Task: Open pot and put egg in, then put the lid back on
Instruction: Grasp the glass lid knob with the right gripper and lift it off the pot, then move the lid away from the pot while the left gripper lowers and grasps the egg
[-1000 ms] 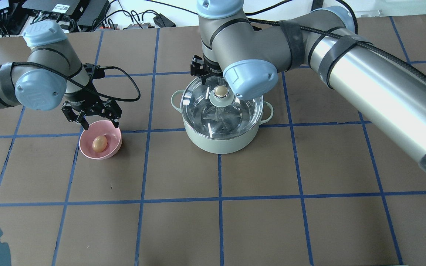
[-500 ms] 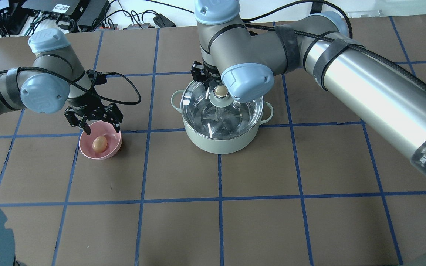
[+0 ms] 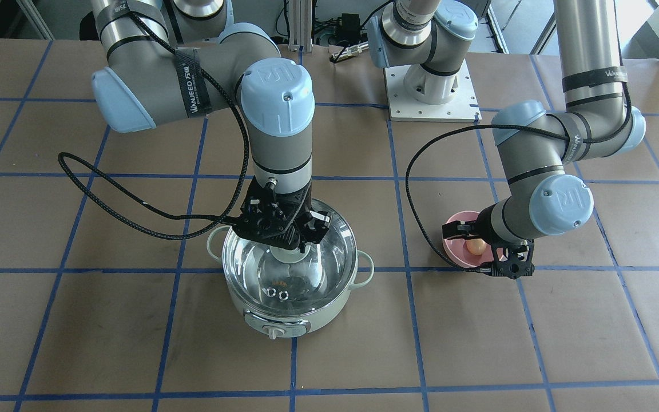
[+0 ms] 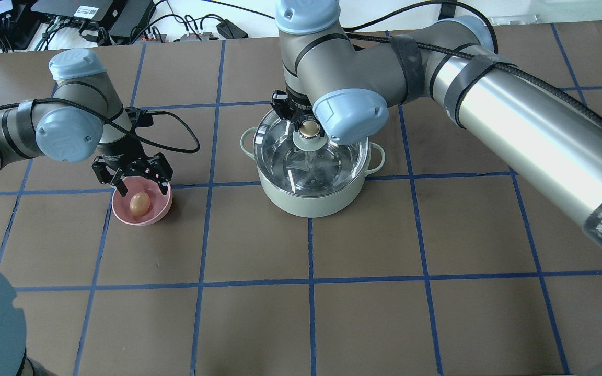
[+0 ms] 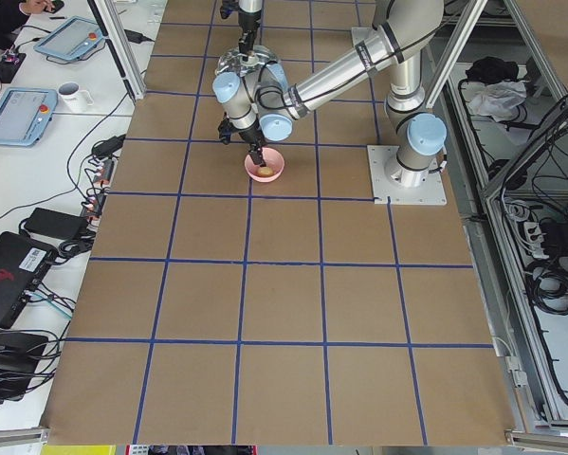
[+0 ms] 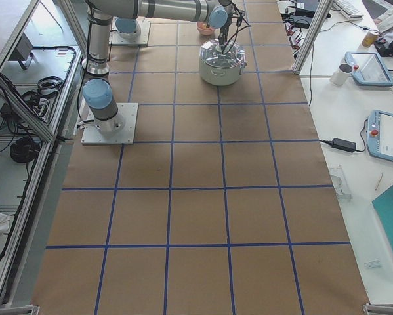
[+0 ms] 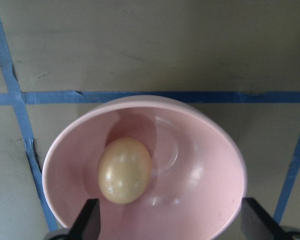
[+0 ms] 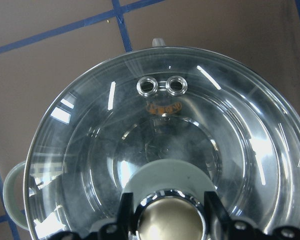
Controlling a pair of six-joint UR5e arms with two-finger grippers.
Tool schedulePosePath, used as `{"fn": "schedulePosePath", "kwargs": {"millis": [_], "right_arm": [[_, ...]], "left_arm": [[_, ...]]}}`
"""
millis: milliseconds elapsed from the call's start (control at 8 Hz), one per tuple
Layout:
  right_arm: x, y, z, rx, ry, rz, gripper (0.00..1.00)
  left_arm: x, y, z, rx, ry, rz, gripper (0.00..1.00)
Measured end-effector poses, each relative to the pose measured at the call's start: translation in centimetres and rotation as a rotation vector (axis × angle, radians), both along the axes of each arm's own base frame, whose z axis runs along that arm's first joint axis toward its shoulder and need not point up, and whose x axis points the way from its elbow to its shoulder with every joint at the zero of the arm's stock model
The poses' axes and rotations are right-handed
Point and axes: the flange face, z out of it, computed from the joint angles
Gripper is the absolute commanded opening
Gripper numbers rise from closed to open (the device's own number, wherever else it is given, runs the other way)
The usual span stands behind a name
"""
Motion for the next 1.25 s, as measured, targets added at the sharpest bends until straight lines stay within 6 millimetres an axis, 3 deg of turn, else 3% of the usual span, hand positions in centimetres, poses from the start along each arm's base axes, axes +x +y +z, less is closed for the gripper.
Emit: {"fn": "schedulePosePath", "kwargs": {"millis": [250,500,875,1250], "right_arm": [[-0.3,0.1,2.1,-0.002,-0.009,0.005,0.0],[-2.5,0.1,5.5,0.015,-0.004,0.031,0.0],[-11.6,-1.5,8.8,0.059,0.006,0.141,0.0],[-20.2,-2.8,10.0,0.099,0.021,0.251,0.0]], "left_arm": [[0.2,0.0,-0.2,0.01,-0.012,-0.024,1.0],[0.3,0.0,-0.4,0.015,-0.01,-0.034,1.0],[1.1,0.0,-0.7,0.021,-0.003,-0.037,1.0],[1.6,0.0,-2.0,0.045,0.015,-0.052,0.97]]}}
